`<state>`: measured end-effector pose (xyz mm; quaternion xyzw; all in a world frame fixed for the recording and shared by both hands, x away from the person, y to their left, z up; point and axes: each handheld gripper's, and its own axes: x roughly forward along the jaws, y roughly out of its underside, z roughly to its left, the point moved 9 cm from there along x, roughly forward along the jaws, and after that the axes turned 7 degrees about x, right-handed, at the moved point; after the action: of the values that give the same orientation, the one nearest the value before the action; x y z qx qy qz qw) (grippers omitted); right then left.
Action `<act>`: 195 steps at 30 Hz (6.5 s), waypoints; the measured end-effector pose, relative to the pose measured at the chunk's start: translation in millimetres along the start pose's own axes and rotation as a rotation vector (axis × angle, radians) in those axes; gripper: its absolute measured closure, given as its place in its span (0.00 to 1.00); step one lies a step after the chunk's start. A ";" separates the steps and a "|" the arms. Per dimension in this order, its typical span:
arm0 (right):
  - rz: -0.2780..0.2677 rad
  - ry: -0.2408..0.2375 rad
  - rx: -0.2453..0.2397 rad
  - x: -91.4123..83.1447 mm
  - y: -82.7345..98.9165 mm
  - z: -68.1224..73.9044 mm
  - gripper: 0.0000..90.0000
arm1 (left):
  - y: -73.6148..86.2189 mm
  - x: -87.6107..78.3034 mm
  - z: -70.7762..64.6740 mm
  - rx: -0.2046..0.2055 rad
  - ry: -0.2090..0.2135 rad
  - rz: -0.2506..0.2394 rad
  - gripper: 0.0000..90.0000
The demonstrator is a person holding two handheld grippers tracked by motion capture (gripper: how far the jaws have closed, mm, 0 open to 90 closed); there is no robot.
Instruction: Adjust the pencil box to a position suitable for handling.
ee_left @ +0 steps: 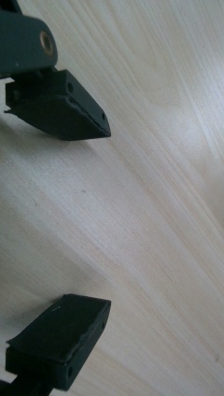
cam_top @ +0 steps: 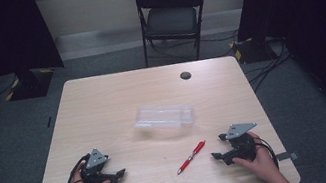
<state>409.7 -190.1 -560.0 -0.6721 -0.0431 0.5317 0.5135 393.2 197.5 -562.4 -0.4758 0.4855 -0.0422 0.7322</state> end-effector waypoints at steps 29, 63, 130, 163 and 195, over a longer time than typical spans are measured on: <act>-0.022 0.016 0.014 6.2 -30.7 -11.4 0.33 | 0.0 0.0 0.0 0.000 0.000 0.000 0.16; -0.077 -0.044 -0.016 39.4 -109.8 4.1 0.66 | 0.0 0.0 0.0 0.000 0.000 0.000 0.16; 0.008 -0.069 -0.067 70.3 -81.2 27.9 0.55 | 0.5 -0.6 0.2 -0.001 -0.011 0.008 0.17; 0.000 -0.004 -0.092 81.0 -114.9 8.6 0.45 | 0.2 -0.5 0.1 -0.005 -0.009 0.005 0.17; 0.103 0.062 0.003 73.8 -82.4 -17.4 0.82 | 0.2 -0.4 0.1 -0.005 -0.009 0.005 0.17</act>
<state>494.9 -118.1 -550.4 -0.6890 0.0082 0.5362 0.4876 393.0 197.9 -562.2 -0.4768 0.4836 -0.0370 0.7331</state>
